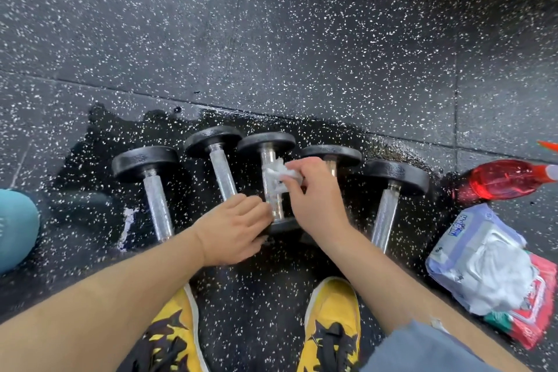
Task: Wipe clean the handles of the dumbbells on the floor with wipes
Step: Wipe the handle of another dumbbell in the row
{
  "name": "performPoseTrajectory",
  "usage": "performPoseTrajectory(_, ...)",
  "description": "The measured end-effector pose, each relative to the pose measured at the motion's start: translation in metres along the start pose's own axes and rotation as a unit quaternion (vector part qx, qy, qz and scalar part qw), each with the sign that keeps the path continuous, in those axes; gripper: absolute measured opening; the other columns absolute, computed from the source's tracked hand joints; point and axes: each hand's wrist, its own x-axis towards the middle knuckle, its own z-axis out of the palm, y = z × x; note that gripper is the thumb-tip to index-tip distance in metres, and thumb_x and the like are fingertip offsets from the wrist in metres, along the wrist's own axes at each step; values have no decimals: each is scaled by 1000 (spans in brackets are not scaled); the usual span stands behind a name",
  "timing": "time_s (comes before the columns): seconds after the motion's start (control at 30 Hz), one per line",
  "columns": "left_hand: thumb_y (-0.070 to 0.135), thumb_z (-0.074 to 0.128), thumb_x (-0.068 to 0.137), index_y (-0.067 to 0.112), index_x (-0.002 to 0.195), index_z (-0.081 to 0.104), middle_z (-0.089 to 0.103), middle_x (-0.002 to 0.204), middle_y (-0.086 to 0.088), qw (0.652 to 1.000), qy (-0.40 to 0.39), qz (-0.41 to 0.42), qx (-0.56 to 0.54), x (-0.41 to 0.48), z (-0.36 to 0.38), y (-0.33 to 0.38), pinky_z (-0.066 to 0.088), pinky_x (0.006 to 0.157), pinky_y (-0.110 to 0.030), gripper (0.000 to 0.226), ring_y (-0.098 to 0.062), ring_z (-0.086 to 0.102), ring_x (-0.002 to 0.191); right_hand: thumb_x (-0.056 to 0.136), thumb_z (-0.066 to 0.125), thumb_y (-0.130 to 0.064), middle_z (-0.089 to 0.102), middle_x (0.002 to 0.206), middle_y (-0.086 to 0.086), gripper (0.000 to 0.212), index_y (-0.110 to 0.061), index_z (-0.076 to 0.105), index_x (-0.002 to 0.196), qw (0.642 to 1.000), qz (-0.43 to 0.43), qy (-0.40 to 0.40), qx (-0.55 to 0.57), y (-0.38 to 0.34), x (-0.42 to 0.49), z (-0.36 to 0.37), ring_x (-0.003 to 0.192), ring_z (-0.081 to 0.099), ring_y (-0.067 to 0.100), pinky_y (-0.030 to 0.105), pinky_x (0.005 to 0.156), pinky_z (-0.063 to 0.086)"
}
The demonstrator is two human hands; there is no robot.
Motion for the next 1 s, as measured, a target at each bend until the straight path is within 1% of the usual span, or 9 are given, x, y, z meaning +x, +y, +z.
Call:
performPoseTrajectory(0.07,41,59,95,11,99,70,58,97,-3,1000,25,-14,-3,6,-1,3,47,84,-37,32,-24,57,89,96,60,-13,65,107,-7,18,-17,69,111,998,-36,9,-53,-2,11,10,103,54,9,18,88,38)
performPoseTrajectory(0.17,42,62,89,13,88,67,59,90,-3,999,34,-5,1,19,-2,4,45,80,-36,29,-24,52,83,94,59,-14,67,95,-6,14,-17,69,104,995,-50,25,-88,-5,33,20,93,56,18,29,81,42)
performPoseTrajectory(0.27,45,60,87,12,90,68,66,93,-5,999,22,36,19,30,2,-2,41,79,-36,35,-25,55,85,95,60,-14,67,89,-1,11,-13,72,94,988,-83,16,-131,-6,47,32,89,58,25,38,78,49)
performPoseTrajectory(0.33,46,58,88,11,89,68,65,91,-5,998,29,46,31,30,6,-5,40,78,-36,35,-25,53,84,92,64,-9,66,83,3,11,-9,73,87,981,-124,27,-148,-2,49,41,81,59,29,36,68,52)
performPoseTrajectory(0.5,44,57,91,11,88,65,64,89,-5,995,75,43,47,21,13,-6,40,75,-35,34,-25,45,83,89,65,-5,54,75,4,12,-6,70,79,976,-138,37,-165,2,47,49,73,52,28,39,54,49)
performPoseTrajectory(0.6,44,58,91,10,89,66,65,95,-7,995,74,39,52,20,13,-9,41,77,-36,35,-25,42,87,92,64,-9,57,78,6,12,-5,72,83,979,-121,59,-152,1,56,52,75,55,29,36,56,48)
performPoseTrajectory(0.73,45,56,93,12,85,63,60,86,-4,994,86,41,44,17,14,-6,39,75,-35,35,-24,41,83,88,66,-7,57,75,2,9,-9,72,81,981,-102,46,-161,2,40,51,71,53,27,32,55,42)
performPoseTrajectory(0.87,45,55,94,13,85,61,58,85,-3,994,81,43,55,17,13,-11,37,74,-35,34,-24,43,80,87,67,-6,61,75,1,8,-11,74,85,982,-98,36,-158,1,45,46,74,54,27,39,57,48)
performPoseTrajectory(1.0,44,55,94,13,84,62,56,83,-3,995,76,39,51,16,14,-8,38,74,-36,34,-24,44,79,98,55,-11,67,85,4,18,-8,73,93,990,-37,37,-128,-1,46,49,83,60,26,41,73,50)
